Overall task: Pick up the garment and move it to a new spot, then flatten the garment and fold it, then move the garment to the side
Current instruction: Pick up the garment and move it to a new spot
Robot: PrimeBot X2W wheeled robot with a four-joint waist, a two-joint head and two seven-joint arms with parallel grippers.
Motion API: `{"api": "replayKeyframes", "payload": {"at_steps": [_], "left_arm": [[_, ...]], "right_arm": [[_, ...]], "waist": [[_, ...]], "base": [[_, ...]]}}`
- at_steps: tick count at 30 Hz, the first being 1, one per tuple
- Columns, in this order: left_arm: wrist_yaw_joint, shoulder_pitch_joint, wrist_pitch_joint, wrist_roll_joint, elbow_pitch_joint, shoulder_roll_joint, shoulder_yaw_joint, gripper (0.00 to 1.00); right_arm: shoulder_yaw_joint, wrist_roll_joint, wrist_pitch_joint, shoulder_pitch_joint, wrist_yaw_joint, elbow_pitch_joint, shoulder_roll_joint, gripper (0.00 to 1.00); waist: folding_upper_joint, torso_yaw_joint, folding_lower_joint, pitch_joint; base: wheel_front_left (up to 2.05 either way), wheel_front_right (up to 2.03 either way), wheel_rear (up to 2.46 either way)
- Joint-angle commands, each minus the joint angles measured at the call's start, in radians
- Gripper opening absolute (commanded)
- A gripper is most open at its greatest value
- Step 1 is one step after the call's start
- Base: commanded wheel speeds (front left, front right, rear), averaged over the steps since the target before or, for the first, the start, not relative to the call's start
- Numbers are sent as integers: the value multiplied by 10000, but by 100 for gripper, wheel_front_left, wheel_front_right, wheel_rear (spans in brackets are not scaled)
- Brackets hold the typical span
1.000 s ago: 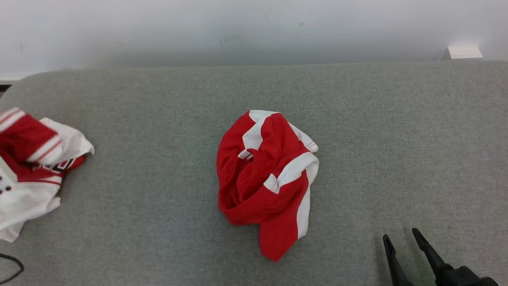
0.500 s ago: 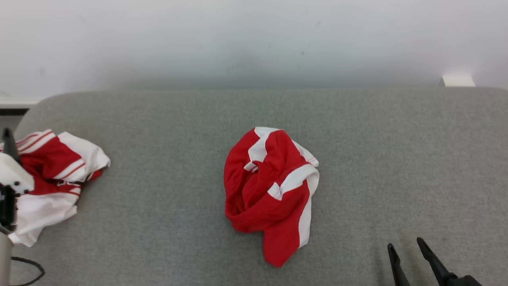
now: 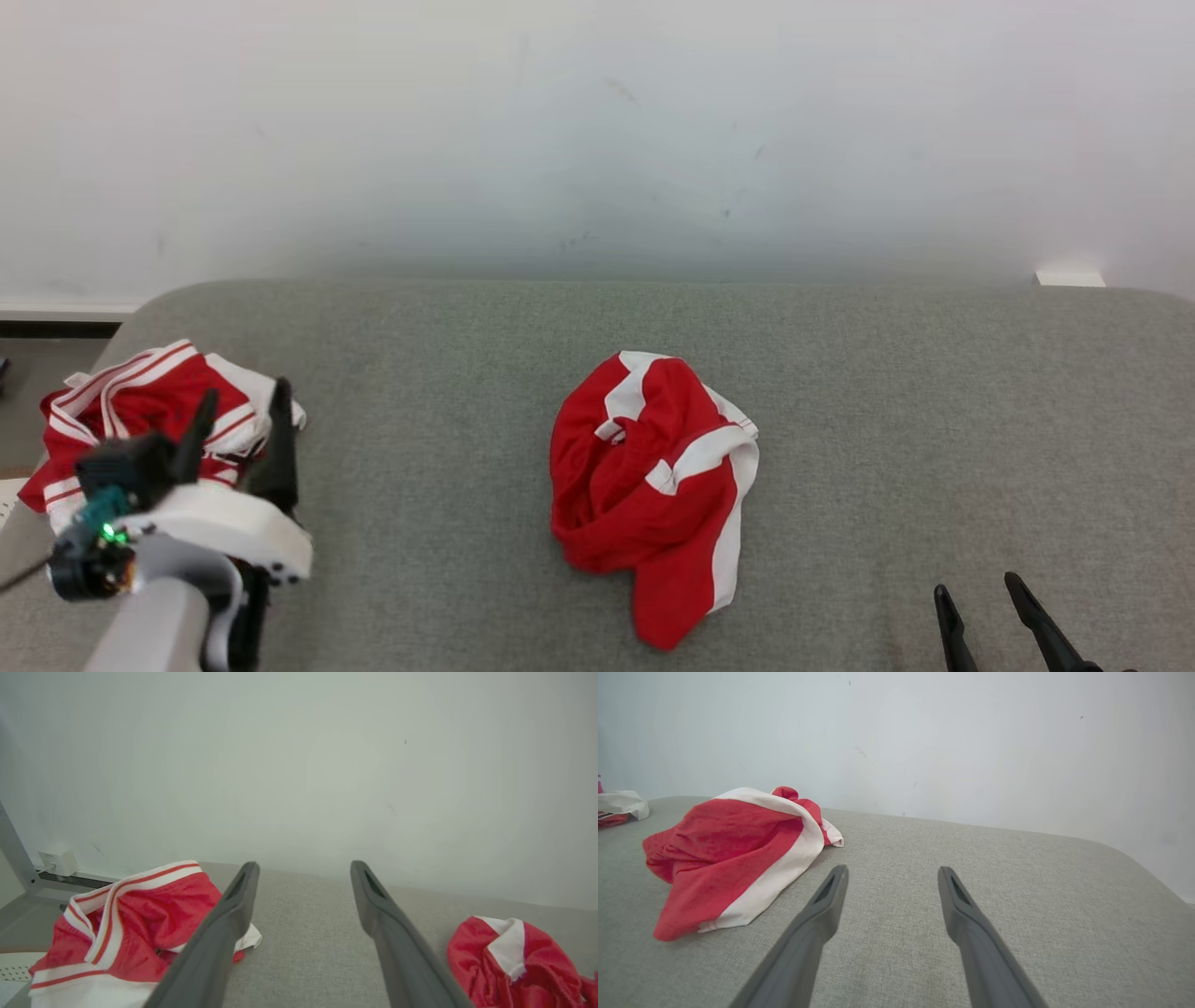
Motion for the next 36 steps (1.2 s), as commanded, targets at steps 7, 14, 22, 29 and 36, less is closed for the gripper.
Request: {"api": "replayKeyframes", "payload": {"at_steps": [7, 14, 22, 29, 36], "left_arm": [[539, 2298, -303, 293, -1920, -683, -138, 100], [587, 4277, -321, 809, -3198, -1498, 424, 100], [66, 5687, -324, 1896, -4031, -2448, 1265, 100], [-330, 6104, -325, 2612, -3998, -2848, 1702, 100], [-601, 5944, -326, 2782, -3829, -2922, 1877, 100]], "right_arm": [[56, -89, 9, 141, -29, -194, -106, 100], [73, -100, 9, 174, -29, -244, 39, 100], [-44, 69, 9, 313, -29, -197, 321, 100], [7, 188, 9, 431, -29, -70, 459, 100], [64, 180, 9, 402, -29, -15, 493, 100]], "waist": [[0, -57, 0, -90], [0, -302, 0, -261], [0, -462, 0, -387], [0, -473, 0, -450], [0, -541, 0, -421]], "base": [[0, 0, 0], [0, 0, 0], [0, 0, 0], [0, 0, 0], [0, 0, 0]]}}
